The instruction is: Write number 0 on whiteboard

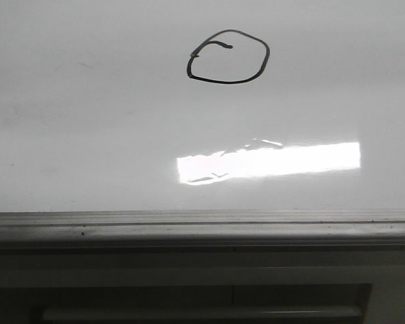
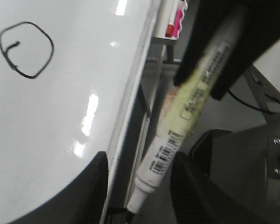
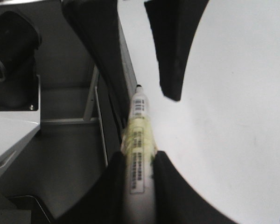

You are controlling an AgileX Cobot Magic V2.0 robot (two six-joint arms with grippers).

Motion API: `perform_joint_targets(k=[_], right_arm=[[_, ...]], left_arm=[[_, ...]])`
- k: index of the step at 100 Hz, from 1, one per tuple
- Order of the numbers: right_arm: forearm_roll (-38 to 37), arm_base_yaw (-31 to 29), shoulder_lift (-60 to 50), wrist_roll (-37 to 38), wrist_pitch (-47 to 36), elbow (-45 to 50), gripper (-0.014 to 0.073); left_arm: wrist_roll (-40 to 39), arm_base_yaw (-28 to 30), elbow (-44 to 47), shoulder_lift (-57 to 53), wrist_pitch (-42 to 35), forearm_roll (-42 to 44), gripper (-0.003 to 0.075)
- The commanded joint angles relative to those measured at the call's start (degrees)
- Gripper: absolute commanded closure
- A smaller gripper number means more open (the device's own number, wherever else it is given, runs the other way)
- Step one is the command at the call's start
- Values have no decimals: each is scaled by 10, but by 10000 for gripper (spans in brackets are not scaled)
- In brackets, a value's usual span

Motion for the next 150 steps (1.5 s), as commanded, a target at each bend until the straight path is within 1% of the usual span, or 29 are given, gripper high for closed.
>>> perform_joint_targets(k=[1,22,41,54,99,103,106,110,112,113,115,125,129,134,137,141,142,144,146,150], right_arm=[[-15,6,-10,-6,-59,-22,644],[-12,6,-10,-6,-69,-22,644],[-12,6,-10,-6,-72,-22,644],[-12,6,-10,-6,-71,-22,644],[-7,6,7,-6,-65,-22,644],[-6,6,8,-6,-65,-22,644],[-6,6,10,-6,-65,-22,644],[-6,6,10,-6,-65,-22,644],[-6,6,10,-6,-65,-22,644],[-6,6,10,-6,-65,-22,644],[-6,6,11,-6,-65,-22,643],[-6,6,11,-6,-67,-22,634],[-6,6,11,-6,-67,-22,605],[-6,6,11,-6,-67,-22,532],[-9,5,10,-6,-67,-22,471],[-18,4,7,-6,-67,-22,363],[-22,4,5,-5,-64,-22,324],[-26,2,3,-3,-64,-22,286],[-37,0,-1,4,-63,-22,211],[-53,-2,-11,19,-61,-23,129]], left_arm=[[11,2,-19,14,9,-17,442],[12,2,-19,24,4,-16,450],[12,2,-19,28,-7,-17,530],[12,2,-20,28,-26,-25,531],[12,2,-23,29,-29,-45,534],[12,2,-23,29,-29,-49,553],[12,2,-23,29,-30,-55,582],[12,2,-23,29,-30,-58,644],[12,2,-23,29,-31,-60,694],[12,2,-23,29,-31,-61,694],[12,2,-23,29,-32,-61,732],[15,2,-23,29,-34,-62,740],[16,2,-23,29,-35,-62,740],[16,2,-23,29,-41,-62,740],[16,2,-23,29,-47,-63,740],[16,2,-20,29,-56,-70,740],[16,2,-19,29,-61,-73,740],[16,2,-17,28,-66,-74,740],[16,2,-12,27,-73,-77,740],[12,2,-5,27,-87,-83,740]])
